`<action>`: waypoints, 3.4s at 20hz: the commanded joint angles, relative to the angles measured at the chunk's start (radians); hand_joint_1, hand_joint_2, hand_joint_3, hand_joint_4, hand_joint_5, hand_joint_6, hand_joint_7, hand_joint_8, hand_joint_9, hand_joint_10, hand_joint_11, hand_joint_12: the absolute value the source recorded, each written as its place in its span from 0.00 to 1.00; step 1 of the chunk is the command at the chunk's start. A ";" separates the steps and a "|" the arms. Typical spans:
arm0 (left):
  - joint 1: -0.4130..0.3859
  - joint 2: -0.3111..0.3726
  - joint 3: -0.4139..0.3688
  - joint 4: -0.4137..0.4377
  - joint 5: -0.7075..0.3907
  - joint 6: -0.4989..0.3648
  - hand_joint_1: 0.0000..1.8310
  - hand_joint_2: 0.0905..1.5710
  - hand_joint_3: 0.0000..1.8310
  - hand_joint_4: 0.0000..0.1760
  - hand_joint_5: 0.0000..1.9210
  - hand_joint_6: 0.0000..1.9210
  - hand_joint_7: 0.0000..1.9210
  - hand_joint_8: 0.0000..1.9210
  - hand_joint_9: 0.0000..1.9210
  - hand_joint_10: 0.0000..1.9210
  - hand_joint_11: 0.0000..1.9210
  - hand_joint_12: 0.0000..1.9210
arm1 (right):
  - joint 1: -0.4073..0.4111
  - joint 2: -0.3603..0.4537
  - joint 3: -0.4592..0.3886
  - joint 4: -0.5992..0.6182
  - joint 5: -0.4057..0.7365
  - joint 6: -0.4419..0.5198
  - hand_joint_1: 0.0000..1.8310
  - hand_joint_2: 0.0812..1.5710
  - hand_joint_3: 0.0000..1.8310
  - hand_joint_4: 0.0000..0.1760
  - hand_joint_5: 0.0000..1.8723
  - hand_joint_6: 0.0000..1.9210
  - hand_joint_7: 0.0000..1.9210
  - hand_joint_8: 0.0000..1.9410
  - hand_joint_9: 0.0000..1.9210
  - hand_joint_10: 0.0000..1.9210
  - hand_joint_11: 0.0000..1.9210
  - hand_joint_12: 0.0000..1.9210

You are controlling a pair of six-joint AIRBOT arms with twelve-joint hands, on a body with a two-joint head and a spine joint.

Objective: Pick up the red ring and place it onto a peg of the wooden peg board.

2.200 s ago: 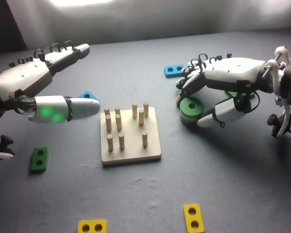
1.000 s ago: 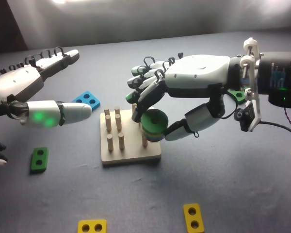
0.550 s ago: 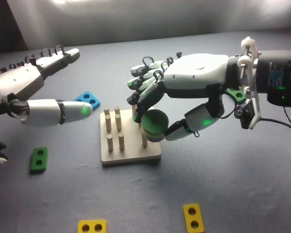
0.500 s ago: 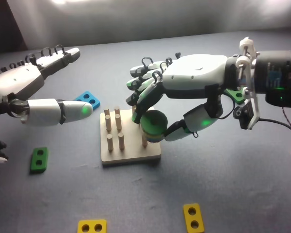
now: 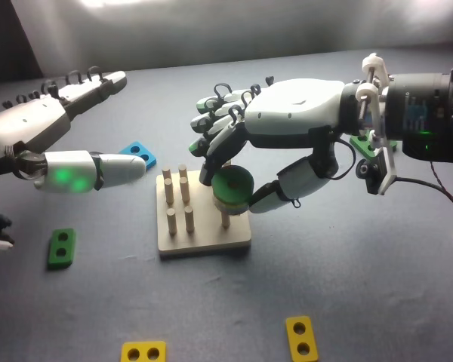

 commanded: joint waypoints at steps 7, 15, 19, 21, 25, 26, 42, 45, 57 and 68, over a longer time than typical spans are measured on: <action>-0.015 -0.001 0.007 0.002 -0.110 -0.007 0.22 0.59 0.00 0.87 0.02 0.00 0.00 0.00 0.00 0.00 0.00 0.00 | 0.018 -0.022 0.014 0.041 0.057 -0.002 0.60 0.71 0.00 0.00 0.49 0.56 0.21 0.00 0.08 0.00 0.00 0.00; -0.020 -0.001 0.007 0.006 -0.109 -0.007 0.21 0.58 0.00 0.93 0.02 0.00 0.00 0.00 0.00 0.00 0.00 0.00 | 0.013 -0.041 0.032 0.028 0.035 -0.002 0.63 0.71 0.00 0.00 0.50 0.55 0.21 0.00 0.08 0.00 0.01 0.01; -0.022 -0.001 0.007 0.009 -0.108 -0.007 0.21 0.58 0.00 0.95 0.02 0.00 0.00 0.00 0.00 0.00 0.00 0.00 | 0.006 -0.047 0.034 0.025 0.035 0.004 0.61 0.72 0.00 0.00 0.49 0.57 0.19 0.00 0.06 0.00 0.00 0.09; -0.022 -0.001 0.006 0.009 -0.108 -0.007 0.21 0.58 0.00 0.98 0.02 0.00 0.00 0.00 0.00 0.00 0.00 0.00 | 0.002 -0.049 0.033 0.010 0.039 0.022 0.60 0.71 0.00 0.00 0.49 0.57 0.20 0.00 0.07 0.00 0.00 0.10; -0.019 0.002 0.005 0.010 -0.108 -0.007 0.20 0.58 0.00 0.90 0.02 0.00 0.00 0.00 0.00 0.00 0.00 0.00 | 0.003 -0.049 0.033 -0.014 0.070 0.065 0.61 0.71 0.00 0.00 0.50 0.56 0.21 0.00 0.07 0.00 0.00 0.16; -0.019 0.002 0.005 0.010 -0.108 -0.007 0.21 0.58 0.00 0.98 0.02 0.00 0.00 0.00 0.00 0.00 0.00 0.00 | 0.004 -0.049 0.032 -0.028 0.075 0.077 0.60 0.71 0.00 0.00 0.49 0.57 0.21 0.00 0.07 0.00 0.00 0.16; -0.015 0.000 0.006 0.005 -0.108 -0.007 0.21 0.58 0.00 1.00 0.02 0.00 0.00 0.00 0.00 0.00 0.00 0.00 | 0.011 -0.049 0.030 -0.080 0.064 0.104 0.61 0.71 0.00 0.00 0.50 0.56 0.21 0.00 0.07 0.00 0.00 0.14; -0.014 0.001 0.006 0.004 -0.108 -0.006 0.21 0.57 0.00 1.00 0.03 0.00 0.00 0.00 0.00 0.00 0.00 0.00 | 0.011 -0.049 0.029 -0.080 0.064 0.104 0.56 0.73 0.00 0.19 0.46 0.61 0.20 0.00 0.07 0.00 0.00 0.18; 0.020 0.038 -0.025 -0.035 -0.183 -0.009 0.22 0.58 0.00 0.97 0.02 0.00 0.00 0.00 0.00 0.00 0.00 0.00 | -0.013 0.135 -0.124 0.251 0.102 -0.209 0.46 0.49 0.00 0.74 0.00 0.00 0.00 0.00 0.00 0.00 0.00 0.00; 0.117 0.272 -0.236 -0.036 -0.666 -0.045 0.24 0.63 0.00 0.88 0.00 0.00 0.00 0.00 0.00 0.00 0.00 0.00 | -0.162 0.460 -0.325 0.934 0.593 -0.592 0.28 0.52 0.00 0.40 0.00 0.00 0.00 0.00 0.00 0.00 0.00 0.00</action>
